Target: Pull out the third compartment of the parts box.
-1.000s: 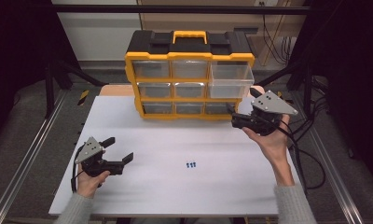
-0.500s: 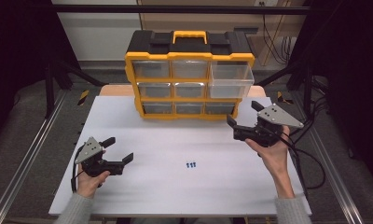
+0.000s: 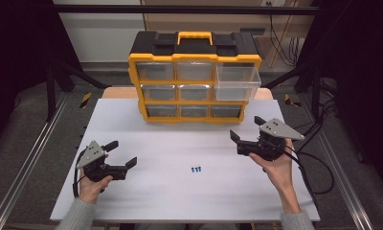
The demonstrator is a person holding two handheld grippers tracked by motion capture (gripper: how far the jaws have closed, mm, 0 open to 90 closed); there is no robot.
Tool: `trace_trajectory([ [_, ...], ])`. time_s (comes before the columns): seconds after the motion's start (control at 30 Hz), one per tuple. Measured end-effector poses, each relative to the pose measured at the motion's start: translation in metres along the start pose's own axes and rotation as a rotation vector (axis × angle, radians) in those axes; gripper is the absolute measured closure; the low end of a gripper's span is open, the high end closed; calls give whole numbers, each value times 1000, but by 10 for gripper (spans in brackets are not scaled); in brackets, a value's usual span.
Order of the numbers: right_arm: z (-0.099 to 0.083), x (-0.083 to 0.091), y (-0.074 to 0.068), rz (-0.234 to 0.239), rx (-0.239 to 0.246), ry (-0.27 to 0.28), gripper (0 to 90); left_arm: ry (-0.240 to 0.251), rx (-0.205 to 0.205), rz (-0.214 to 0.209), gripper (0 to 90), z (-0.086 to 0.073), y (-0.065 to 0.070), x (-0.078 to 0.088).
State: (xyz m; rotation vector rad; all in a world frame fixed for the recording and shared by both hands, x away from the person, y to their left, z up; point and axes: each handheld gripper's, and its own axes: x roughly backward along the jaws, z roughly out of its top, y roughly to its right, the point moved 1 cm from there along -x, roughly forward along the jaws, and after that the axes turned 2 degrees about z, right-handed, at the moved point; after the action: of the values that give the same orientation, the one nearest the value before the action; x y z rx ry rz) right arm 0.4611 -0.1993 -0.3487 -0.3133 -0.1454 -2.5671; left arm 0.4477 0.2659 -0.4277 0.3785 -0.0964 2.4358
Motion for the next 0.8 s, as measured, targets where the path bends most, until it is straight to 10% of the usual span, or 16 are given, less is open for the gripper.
trace_trajectory([
  [0.8, -35, -15, -35, 45, -11, -100, 74, 4, -2, -5, 28, 1, 1, 0],
])
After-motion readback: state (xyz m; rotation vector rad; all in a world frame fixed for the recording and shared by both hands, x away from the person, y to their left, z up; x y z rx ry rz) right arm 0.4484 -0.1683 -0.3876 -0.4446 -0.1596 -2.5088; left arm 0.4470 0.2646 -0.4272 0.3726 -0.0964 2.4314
